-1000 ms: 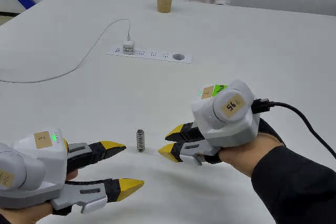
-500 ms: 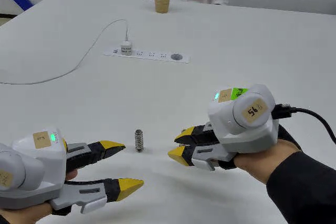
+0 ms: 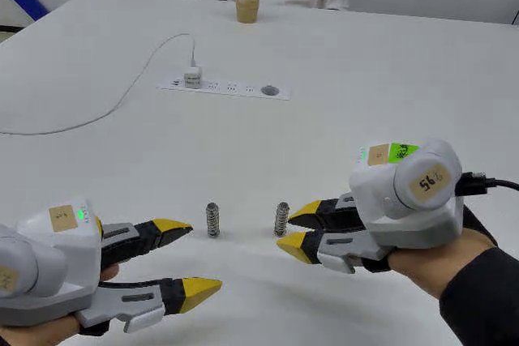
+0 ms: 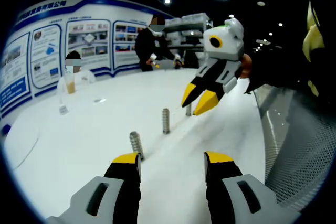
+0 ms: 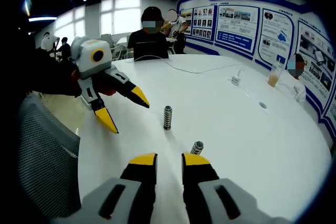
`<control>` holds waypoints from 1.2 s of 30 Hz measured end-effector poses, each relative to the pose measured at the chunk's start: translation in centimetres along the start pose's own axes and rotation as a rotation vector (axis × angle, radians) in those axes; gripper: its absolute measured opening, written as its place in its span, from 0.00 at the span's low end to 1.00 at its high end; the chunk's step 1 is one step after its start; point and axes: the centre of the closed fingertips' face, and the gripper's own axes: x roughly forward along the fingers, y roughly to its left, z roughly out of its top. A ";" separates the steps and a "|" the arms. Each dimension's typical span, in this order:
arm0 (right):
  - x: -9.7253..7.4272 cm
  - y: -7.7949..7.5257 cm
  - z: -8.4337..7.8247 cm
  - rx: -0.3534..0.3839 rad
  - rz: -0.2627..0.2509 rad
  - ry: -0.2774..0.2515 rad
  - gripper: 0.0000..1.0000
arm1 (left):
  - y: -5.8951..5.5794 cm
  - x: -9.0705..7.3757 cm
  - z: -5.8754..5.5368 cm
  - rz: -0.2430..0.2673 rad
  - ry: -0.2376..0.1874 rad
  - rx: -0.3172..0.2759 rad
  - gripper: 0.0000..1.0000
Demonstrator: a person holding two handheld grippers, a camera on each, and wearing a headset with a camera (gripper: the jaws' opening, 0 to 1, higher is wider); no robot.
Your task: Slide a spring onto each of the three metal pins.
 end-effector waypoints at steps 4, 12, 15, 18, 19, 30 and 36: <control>-0.7 -0.4 -0.4 0.014 -0.017 -0.003 0.20 | -0.1 0.0 0.0 -0.001 0.000 0.000 0.50; -1.8 -1.1 -1.0 0.032 -0.047 -0.006 0.20 | -0.1 0.0 0.2 -0.003 -0.001 0.002 0.50; -2.2 -1.3 -1.2 0.038 -0.057 -0.007 0.20 | -0.2 0.0 0.3 -0.004 -0.001 0.002 0.50; -2.6 -1.6 -1.4 0.045 -0.067 -0.008 0.21 | -0.2 0.0 0.3 -0.004 -0.001 0.001 0.50; -2.8 -1.7 -1.5 0.047 -0.071 -0.009 0.21 | -0.2 0.0 0.3 -0.004 -0.001 0.001 0.50; -4.3 -2.6 -2.3 0.070 -0.106 -0.018 0.22 | -0.1 0.0 0.2 -0.002 0.002 -0.002 0.51; -4.9 -3.0 -3.0 0.086 -0.123 -0.017 0.22 | -0.3 0.1 0.1 -0.002 0.002 -0.005 0.51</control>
